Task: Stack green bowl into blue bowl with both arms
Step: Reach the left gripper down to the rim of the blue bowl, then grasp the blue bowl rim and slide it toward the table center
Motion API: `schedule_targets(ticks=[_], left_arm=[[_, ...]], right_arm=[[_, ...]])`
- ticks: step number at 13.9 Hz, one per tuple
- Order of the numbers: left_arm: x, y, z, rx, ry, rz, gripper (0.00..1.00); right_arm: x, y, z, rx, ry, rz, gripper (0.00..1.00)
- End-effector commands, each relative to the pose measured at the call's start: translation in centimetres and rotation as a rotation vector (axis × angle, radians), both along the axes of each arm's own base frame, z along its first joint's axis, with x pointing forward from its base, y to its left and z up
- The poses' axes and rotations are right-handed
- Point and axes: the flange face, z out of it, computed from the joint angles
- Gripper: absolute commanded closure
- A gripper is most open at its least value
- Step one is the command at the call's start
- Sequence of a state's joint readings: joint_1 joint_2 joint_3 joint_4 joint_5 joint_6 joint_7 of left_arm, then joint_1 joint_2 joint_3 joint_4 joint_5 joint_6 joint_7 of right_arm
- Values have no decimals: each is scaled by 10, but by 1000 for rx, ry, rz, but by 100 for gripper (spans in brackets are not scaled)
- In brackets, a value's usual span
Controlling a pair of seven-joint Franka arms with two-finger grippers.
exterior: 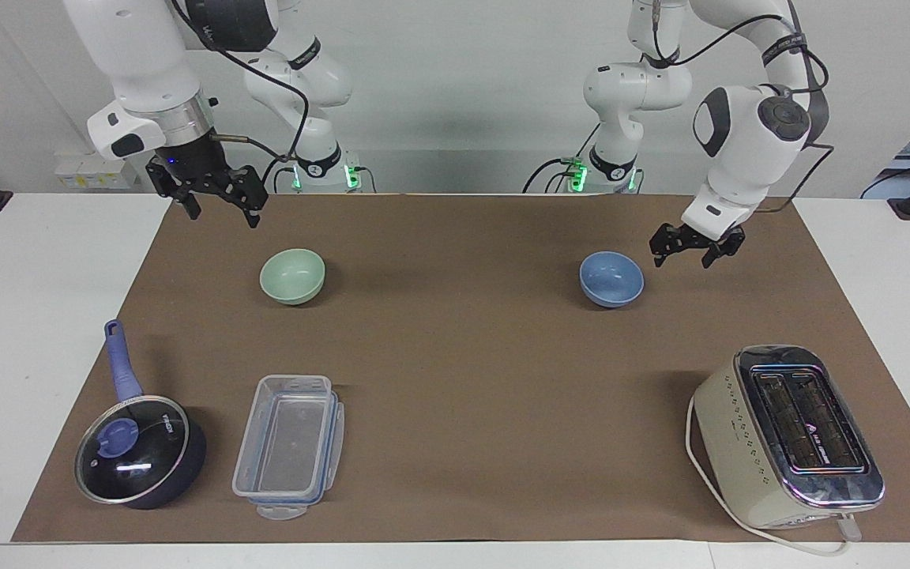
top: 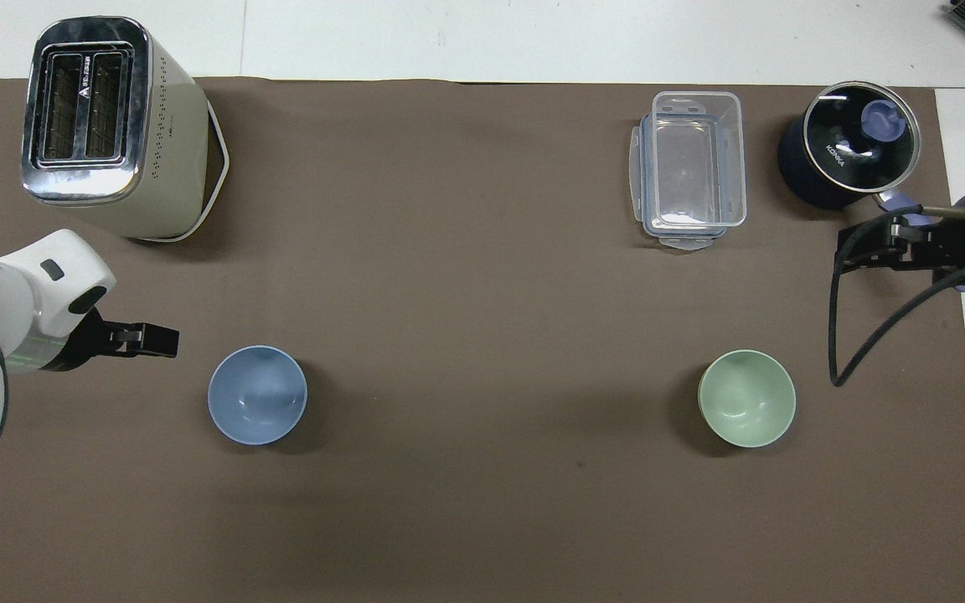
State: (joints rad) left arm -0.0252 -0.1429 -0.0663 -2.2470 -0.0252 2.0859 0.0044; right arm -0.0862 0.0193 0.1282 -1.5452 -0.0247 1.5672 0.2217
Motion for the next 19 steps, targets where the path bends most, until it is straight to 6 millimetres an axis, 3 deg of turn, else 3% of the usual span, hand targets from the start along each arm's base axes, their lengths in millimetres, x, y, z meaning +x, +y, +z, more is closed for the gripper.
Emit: schedule_targets(ticks=[1, 3, 5, 6, 8, 9, 13, 17, 19], left_arm=[[-22, -8, -39, -12, -35, -6, 0], [-36, -12, -70, -38, -69, 30, 0], [-38, -33, -84, -57, -78, 59, 0], [-40, -45, -88, -61, -83, 68, 7], [-43, -51, -91, -61, -80, 79, 71], [-44, -51, -91, -60, -73, 77, 96], [-40, -47, -87, -59, -63, 70, 100], [-22, -56, -40, -63, -38, 58, 100], [-21, -67, -30, -73, -43, 67, 100]], right_arm=[[-5, -4, 1, 5, -9, -15, 0], [-5, -4, 1, 5, -9, -15, 0], [-5, -4, 1, 5, -9, -15, 0], [-5, -4, 1, 5, -9, -15, 0], [-5, -5, 1, 5, -9, -15, 0], [-6, -4, 0, 5, -8, -13, 0], [-6, -5, 1, 5, -9, -15, 0], [-6, -5, 1, 5, -9, -15, 0], [-6, -5, 0, 4, -8, -13, 0]])
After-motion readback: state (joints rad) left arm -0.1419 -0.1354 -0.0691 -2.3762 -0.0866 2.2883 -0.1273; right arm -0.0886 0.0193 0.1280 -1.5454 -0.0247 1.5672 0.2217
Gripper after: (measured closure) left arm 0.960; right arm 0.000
